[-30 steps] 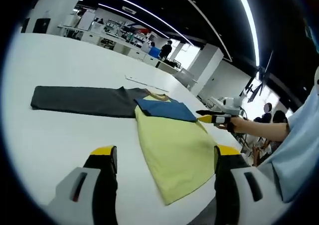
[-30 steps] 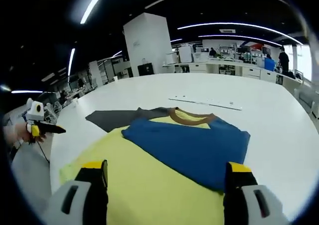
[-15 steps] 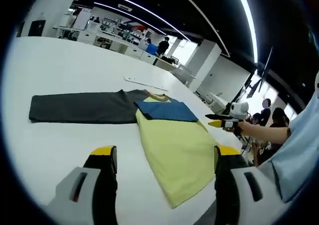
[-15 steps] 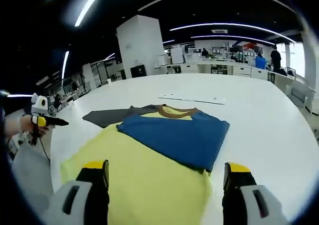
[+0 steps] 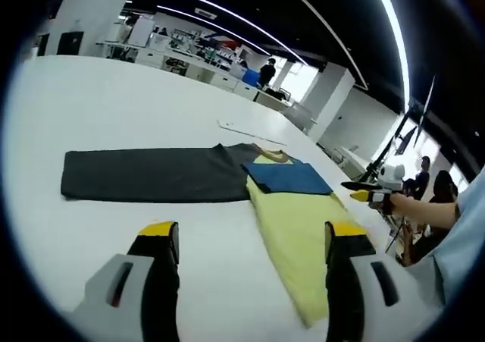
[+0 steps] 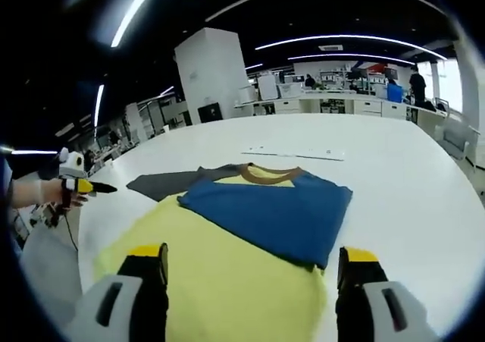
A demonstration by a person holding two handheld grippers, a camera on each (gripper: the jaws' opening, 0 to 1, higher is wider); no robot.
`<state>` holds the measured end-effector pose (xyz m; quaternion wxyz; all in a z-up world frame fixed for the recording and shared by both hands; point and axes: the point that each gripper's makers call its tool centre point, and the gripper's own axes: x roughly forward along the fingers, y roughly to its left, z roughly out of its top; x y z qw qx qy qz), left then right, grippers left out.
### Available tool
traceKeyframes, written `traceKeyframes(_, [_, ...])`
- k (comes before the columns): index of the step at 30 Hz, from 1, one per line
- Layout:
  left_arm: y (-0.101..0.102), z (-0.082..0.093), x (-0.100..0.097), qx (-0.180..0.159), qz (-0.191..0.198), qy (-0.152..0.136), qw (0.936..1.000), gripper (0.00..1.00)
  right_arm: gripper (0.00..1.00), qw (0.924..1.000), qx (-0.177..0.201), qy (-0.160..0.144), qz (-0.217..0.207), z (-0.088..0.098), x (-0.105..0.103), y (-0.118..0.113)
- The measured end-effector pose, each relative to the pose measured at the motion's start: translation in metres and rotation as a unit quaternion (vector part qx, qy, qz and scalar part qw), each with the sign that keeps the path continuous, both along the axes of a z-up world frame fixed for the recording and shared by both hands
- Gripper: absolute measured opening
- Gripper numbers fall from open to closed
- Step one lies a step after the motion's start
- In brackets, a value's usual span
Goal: Fold the garment on the visible template until the final outline fits inside the template.
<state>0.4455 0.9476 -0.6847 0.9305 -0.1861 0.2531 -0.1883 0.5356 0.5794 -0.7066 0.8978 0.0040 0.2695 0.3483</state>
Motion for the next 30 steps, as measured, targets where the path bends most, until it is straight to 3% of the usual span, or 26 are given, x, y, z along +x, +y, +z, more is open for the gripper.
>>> traceKeyframes(1, [0.015, -0.005, 0.005, 0.001, 0.023, 0.008, 0.9997, 0.76, 0.93, 1.0000, 0.004, -0.002, -0.001, 0.002, 0.001, 0.001])
traceKeyframes(2, [0.030, -0.007, 0.011, 0.006, 0.045, -0.003, 0.9989, 0.76, 0.93, 1.0000, 0.010, 0.000, -0.002, 0.003, 0.000, 0.002])
traceKeyframes(4, [0.037, -0.009, 0.013, -0.001, 0.054, -0.002, 0.9986, 0.71, 0.93, 0.9999, 0.013, 0.000, -0.001, 0.003, 0.000, 0.003])
traceKeyframes(5, [0.049, -0.015, 0.015, -0.006, 0.077, 0.009, 0.9970, 0.69, 0.93, 0.9999, 0.013, -0.001, -0.001, 0.003, 0.000, 0.003])
traceKeyframes(8, [0.077, -0.017, 0.023, -0.023, 0.128, 0.003, 0.9915, 0.72, 0.94, 0.9999, 0.012, 0.003, -0.005, -0.001, 0.002, 0.001])
traceKeyframes(10, [0.090, -0.020, 0.024, -0.008, 0.144, 0.005, 0.9896, 0.73, 0.94, 0.9996, 0.019, 0.007, -0.021, -0.001, 0.004, -0.002])
traceKeyframes(13, [0.115, -0.028, 0.023, 0.033, 0.187, 0.014, 0.9818, 0.72, 0.94, 0.9991, 0.031, 0.007, -0.027, 0.001, 0.006, -0.001])
traceKeyframes(17, [0.130, -0.035, 0.026, 0.042, 0.216, 0.022, 0.9752, 0.67, 0.94, 0.9991, 0.028, 0.013, -0.028, -0.002, 0.006, -0.004])
traceKeyframes(19, [0.137, -0.038, 0.029, 0.047, 0.229, 0.022, 0.9721, 0.65, 0.94, 0.9979, 0.046, 0.021, -0.040, -0.001, 0.006, -0.006])
traceKeyframes(21, [0.148, -0.039, 0.030, 0.061, 0.254, 0.023, 0.9651, 0.59, 0.94, 0.9981, 0.041, 0.019, -0.042, -0.001, 0.005, -0.012])
traceKeyframes(22, [0.157, -0.040, 0.029, 0.077, 0.276, 0.023, 0.9579, 0.54, 0.94, 0.9981, 0.040, 0.019, -0.042, -0.002, 0.004, -0.013])
traceKeyframes(23, [0.160, -0.042, 0.029, 0.075, 0.283, 0.024, 0.9560, 0.49, 0.94, 0.9982, 0.038, 0.019, -0.043, -0.002, 0.004, -0.015])
traceKeyframes(24, [0.159, -0.046, 0.028, 0.059, 0.289, 0.040, 0.9548, 0.44, 0.93, 0.9982, 0.035, 0.019, -0.045, -0.002, 0.002, -0.018])
traceKeyframes(28, [0.161, -0.050, 0.031, 0.065, 0.294, 0.038, 0.9528, 0.39, 0.93, 0.9975, 0.039, 0.021, -0.056, -0.002, -0.004, -0.024])
traceKeyframes(30, [0.161, -0.051, 0.032, 0.051, 0.301, 0.038, 0.9513, 0.39, 0.93, 0.9974, 0.036, 0.023, -0.059, -0.004, -0.006, -0.026])
